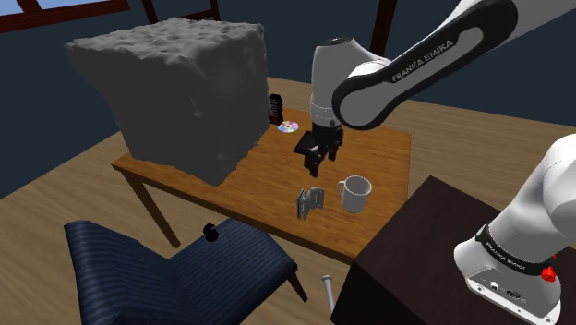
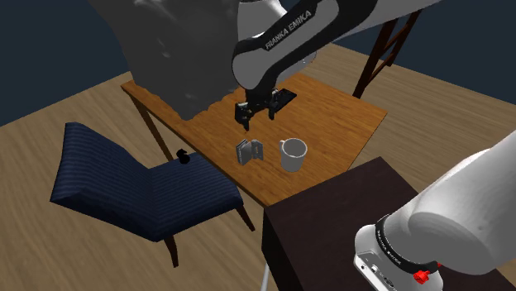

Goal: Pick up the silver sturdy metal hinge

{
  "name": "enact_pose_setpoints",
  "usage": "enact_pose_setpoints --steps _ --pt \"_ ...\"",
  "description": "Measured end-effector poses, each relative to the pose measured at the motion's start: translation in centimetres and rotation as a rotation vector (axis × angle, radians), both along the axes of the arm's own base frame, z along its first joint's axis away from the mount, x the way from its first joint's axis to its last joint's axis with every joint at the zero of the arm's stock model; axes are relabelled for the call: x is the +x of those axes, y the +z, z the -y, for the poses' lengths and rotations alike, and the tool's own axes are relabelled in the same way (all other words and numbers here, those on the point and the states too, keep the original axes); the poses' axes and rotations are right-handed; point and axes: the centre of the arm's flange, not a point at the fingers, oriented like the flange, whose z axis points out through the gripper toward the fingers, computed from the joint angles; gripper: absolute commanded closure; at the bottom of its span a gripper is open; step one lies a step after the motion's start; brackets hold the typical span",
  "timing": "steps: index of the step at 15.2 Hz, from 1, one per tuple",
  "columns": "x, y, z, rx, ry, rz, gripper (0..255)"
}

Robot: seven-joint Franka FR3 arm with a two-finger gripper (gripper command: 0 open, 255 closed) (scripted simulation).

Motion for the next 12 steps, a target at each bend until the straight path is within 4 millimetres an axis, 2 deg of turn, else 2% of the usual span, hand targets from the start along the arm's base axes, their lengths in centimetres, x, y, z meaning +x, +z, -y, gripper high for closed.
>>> enact_pose_setpoints --steps 8,12 --pt "3.5 -8.2 -5.3 -0.003 0.043 -0.014 0" --pt "3.8 -10.5 -5.8 -0.003 0.047 -0.015 0"
